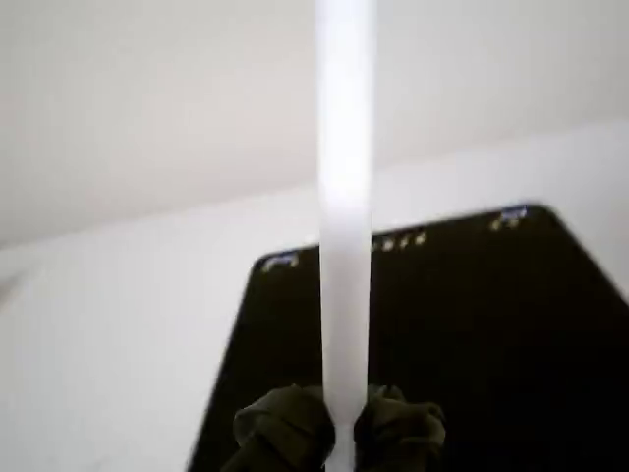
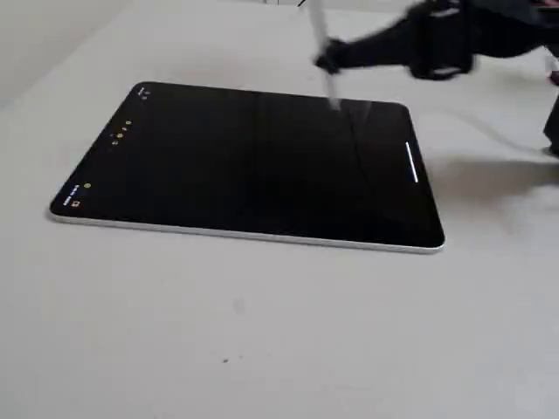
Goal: Draw a line in the middle of the ipad using the apple pencil
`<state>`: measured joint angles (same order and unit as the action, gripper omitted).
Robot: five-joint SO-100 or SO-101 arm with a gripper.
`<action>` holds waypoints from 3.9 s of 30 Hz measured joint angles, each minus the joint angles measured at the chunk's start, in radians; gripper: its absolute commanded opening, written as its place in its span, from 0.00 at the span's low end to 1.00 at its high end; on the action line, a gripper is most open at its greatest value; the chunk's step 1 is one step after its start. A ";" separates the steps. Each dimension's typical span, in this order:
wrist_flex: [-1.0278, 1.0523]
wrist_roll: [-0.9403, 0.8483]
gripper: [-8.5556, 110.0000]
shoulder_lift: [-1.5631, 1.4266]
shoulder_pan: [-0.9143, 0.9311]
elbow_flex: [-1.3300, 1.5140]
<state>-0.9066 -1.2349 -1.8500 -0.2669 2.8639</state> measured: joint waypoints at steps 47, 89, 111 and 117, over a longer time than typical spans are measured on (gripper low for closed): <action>-0.422 -0.167 0.07 1.023 0.043 -0.788; -0.646 -0.199 0.07 0.940 0.026 -0.430; -0.788 -0.155 0.07 0.888 0.026 -0.192; -0.788 -0.155 0.07 0.888 0.026 -0.192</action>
<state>-1.6950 -1.3898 -0.9618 -0.2408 2.6722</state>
